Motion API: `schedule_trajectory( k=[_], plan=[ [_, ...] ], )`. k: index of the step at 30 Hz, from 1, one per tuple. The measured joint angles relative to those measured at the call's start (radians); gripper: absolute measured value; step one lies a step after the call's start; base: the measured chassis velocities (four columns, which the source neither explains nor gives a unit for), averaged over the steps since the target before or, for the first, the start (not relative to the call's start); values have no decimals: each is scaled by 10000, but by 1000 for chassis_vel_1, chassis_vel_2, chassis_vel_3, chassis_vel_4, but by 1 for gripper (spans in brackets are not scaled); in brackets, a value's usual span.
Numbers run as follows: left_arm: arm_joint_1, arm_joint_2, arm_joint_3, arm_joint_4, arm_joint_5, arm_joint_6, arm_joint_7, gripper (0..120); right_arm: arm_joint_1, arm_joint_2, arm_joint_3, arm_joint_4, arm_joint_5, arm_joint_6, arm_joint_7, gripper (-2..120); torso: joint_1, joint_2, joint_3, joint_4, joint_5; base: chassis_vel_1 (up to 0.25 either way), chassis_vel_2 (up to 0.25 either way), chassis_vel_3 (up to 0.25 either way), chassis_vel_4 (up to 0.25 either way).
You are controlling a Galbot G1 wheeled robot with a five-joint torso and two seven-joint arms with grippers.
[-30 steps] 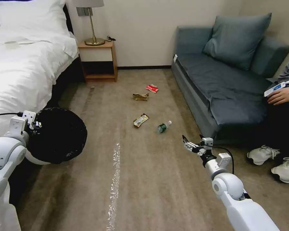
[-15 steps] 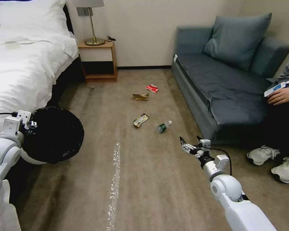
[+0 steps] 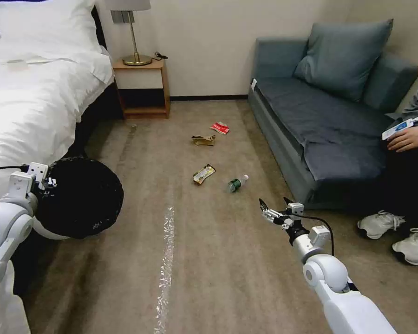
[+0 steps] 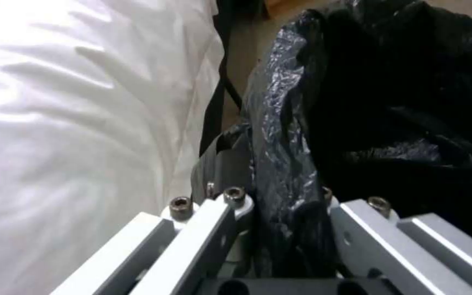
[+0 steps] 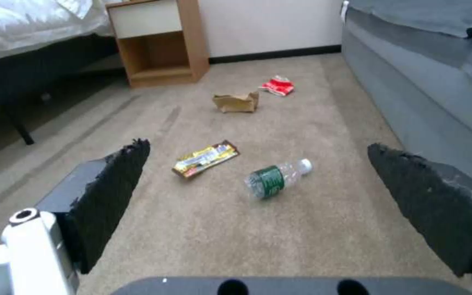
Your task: Pick up the trash bin, then pick up the garbage on the floor and place it into the trash bin.
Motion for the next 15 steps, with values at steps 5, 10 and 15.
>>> schedule_trajectory(
  k=[5,10,15],
  plan=[
    [-36,2,0,65,6,-21,25,4,27,50,-32,-40,-8,2,-8,100,0,0,0,0,0,0,0,0,0],
    [-42,-2,-1,108,31,-50,63,4,49,126,-55,-92,-27,3,-26,100,0,0,2,-1,0,-6,9,10,-13],
    [-89,8,-3,169,34,-70,113,4,127,176,-124,-156,-30,3,-63,100,-1,0,2,0,0,-26,26,30,-32]
  ],
)
